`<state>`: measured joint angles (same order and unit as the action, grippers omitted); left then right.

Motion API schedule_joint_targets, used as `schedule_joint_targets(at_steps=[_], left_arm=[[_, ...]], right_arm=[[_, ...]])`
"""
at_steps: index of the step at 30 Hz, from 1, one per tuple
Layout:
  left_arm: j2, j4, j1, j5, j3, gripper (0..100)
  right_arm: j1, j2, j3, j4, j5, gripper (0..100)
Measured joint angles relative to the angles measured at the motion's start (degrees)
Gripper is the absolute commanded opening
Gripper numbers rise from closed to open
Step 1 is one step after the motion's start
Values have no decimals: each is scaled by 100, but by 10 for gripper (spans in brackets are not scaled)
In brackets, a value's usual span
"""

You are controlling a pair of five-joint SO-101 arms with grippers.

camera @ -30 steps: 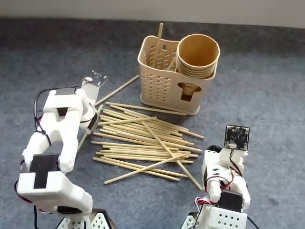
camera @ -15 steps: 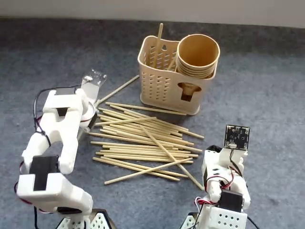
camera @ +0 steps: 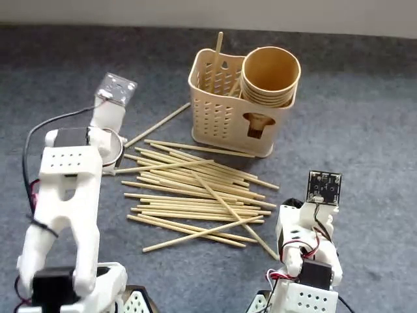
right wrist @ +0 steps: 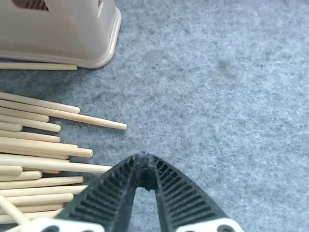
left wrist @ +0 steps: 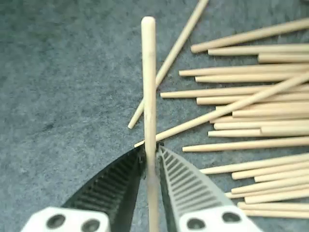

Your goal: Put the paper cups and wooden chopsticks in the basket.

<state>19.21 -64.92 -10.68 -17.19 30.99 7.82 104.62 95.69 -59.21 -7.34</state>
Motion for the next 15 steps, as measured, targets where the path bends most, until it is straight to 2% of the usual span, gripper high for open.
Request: schedule_joint_targets(at_steps=[5,10,15], left_arm=[[844,0,0,1653,0,5],[1415,0,35,1908,0,5],[1952,308,580,1908,18,5]], right_arm=[[0,0,0,0,0,5],[0,0,0,0,0,5],[0,0,0,0,0,5]])
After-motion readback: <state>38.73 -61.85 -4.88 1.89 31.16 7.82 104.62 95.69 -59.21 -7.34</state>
